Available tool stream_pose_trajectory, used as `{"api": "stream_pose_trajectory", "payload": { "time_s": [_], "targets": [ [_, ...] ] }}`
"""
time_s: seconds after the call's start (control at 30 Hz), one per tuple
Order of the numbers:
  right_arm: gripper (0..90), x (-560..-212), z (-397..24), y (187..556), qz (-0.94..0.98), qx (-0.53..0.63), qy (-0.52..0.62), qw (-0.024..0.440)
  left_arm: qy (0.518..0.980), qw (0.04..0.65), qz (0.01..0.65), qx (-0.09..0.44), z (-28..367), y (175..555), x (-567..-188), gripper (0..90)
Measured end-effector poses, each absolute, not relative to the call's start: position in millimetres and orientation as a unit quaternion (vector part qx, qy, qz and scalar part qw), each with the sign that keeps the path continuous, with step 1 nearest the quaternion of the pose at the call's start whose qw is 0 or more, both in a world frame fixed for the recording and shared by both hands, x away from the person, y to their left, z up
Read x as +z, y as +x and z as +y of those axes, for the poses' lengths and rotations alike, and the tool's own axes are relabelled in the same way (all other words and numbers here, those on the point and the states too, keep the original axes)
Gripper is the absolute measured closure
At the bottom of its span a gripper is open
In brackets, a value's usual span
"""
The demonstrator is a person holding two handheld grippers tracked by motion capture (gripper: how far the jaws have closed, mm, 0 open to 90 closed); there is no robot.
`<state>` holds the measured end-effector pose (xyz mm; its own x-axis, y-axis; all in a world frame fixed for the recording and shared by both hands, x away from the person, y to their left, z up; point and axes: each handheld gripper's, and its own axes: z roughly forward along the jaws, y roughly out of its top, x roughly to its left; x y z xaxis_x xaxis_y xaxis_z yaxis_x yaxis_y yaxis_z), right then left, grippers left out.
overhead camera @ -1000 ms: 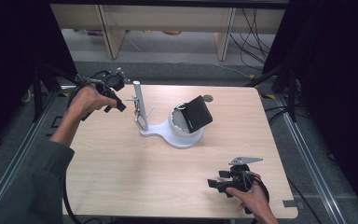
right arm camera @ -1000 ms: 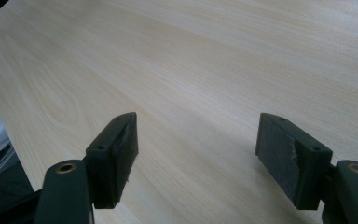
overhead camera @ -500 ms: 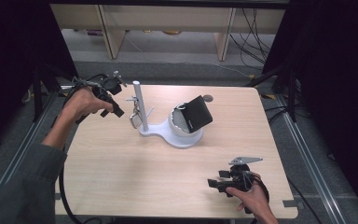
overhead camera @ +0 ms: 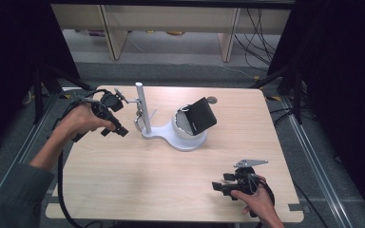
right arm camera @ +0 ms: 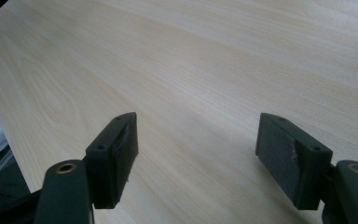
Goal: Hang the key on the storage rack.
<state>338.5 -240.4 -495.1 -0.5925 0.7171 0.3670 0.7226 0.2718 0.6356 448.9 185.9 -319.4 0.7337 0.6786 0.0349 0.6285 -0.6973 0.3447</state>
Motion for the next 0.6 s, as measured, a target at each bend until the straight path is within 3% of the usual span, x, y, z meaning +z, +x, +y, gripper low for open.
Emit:
{"api": "stream_pose_trajectory", "payload": {
  "time_s": [0.03,0.23,0.6],
  "targets": [
    [30.4,-495,-240,339,-0.799,-0.396,-0.452,0.001,0.916,0.165,0.357,0.079,186,444,-322,34.2],
    [30.4,-496,-241,340,-0.796,-0.396,-0.457,-0.005,0.922,0.173,0.338,0.071,183,421,-338,30.0],
    [30.4,-496,-239,344,-0.802,-0.4,-0.445,-0.005,0.916,0.219,0.329,0.064,186,390,-367,26.3]
  ]
}}
